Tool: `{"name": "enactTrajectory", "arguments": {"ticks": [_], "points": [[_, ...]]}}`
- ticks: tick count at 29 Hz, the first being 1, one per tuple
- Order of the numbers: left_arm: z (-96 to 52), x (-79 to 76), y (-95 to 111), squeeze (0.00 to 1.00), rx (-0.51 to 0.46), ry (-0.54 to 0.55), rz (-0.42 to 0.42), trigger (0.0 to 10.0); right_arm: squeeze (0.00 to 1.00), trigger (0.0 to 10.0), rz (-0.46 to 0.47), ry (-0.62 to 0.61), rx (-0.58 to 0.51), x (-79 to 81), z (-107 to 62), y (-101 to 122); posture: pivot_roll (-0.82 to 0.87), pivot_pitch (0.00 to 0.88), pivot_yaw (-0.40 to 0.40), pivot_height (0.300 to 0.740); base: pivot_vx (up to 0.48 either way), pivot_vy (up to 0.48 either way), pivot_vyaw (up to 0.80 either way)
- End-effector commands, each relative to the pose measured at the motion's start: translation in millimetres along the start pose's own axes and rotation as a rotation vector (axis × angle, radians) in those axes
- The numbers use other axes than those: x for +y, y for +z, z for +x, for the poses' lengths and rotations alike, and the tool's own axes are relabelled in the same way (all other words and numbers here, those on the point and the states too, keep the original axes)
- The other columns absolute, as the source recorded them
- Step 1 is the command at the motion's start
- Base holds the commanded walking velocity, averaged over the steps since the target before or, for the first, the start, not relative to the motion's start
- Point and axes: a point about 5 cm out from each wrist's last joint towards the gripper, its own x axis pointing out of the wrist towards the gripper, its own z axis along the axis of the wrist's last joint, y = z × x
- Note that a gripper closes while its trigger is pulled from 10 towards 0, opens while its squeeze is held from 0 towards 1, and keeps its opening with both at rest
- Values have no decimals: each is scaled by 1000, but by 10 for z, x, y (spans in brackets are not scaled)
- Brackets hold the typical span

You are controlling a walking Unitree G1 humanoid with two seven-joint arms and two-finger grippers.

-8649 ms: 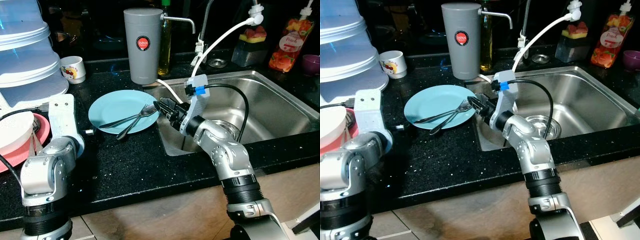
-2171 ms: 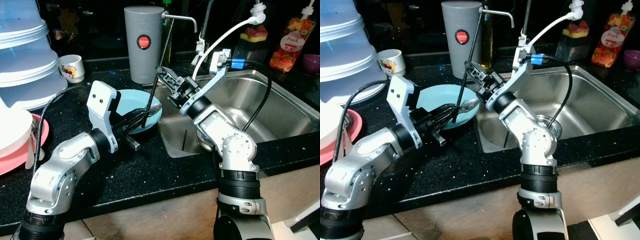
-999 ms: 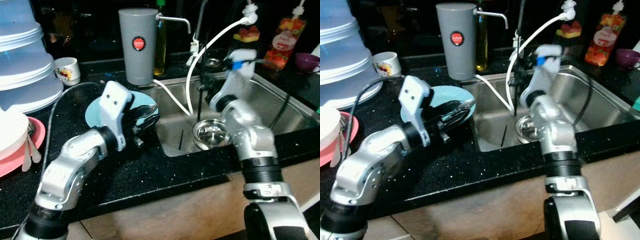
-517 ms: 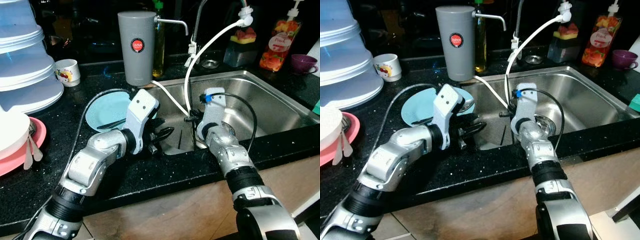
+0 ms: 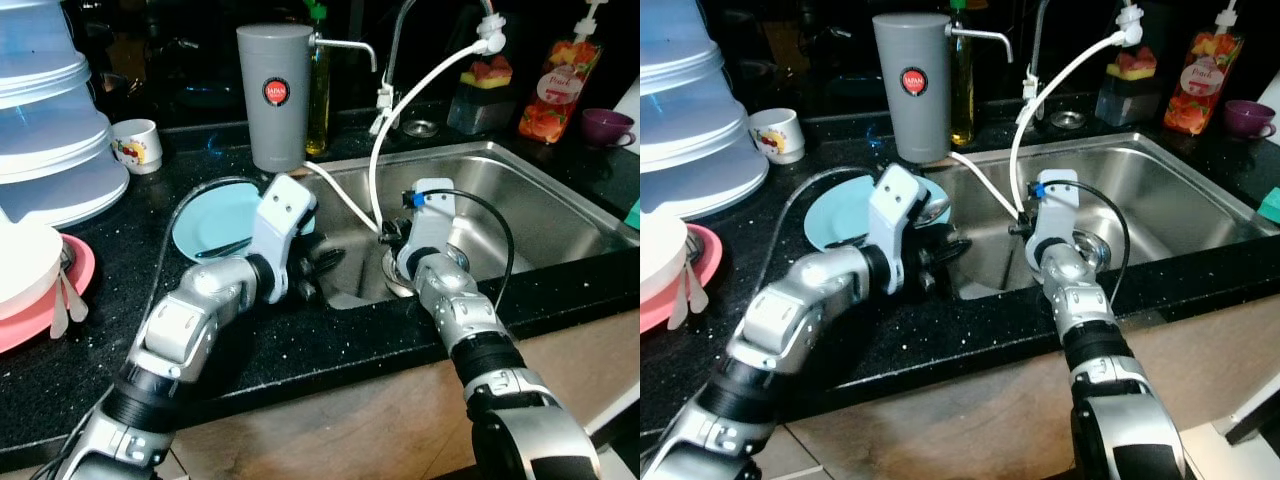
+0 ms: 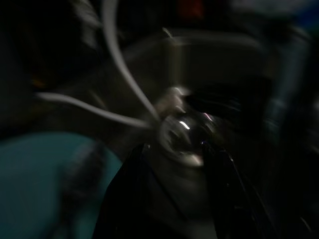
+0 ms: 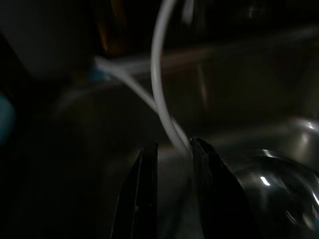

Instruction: Kitchen organization

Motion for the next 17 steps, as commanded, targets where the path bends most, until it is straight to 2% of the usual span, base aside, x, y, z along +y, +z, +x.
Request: {"name": "enactTrajectory", "arguments": {"ticks": [1,3,4,5,7,8,9,12,17], "points": [[-56,80,111,0,-54,86,26,10000,0,10000,72,18,-106,39,-24,184,-35,51,39,740,0,0,0],[-192,194,170,0,-97,221,80,10000,0,10000,133,34,-197,77,-114,342,-33,57,38,740,0,0,0],[-192,194,170,0,-97,221,80,10000,0,10000,133,34,-197,77,-114,342,-33,57,38,740,0,0,0],[-318,259,182,0,-126,321,106,10000,0,10000,167,47,-241,128,-202,411,-33,62,40,740,0,0,0],[-364,277,178,0,-134,354,103,10000,0,10000,180,56,-252,153,-236,427,-33,62,40,740,0,0,0],[-439,298,164,0,-138,396,68,10000,0,10000,178,87,-256,224,-285,421,-34,66,42,740,0,0,0],[-439,298,164,0,-138,396,68,10000,0,10000,178,87,-256,224,-285,421,-34,66,42,740,0,0,0],[-575,328,154,0,-149,471,55,10000,0,10000,165,151,-248,362,-356,382,-33,68,39,740,0,0,0],[-641,364,126,0,-148,530,58,10000,0,10000,188,174,-213,435,-372,348,-29,68,30,740,0,0,0]]}}
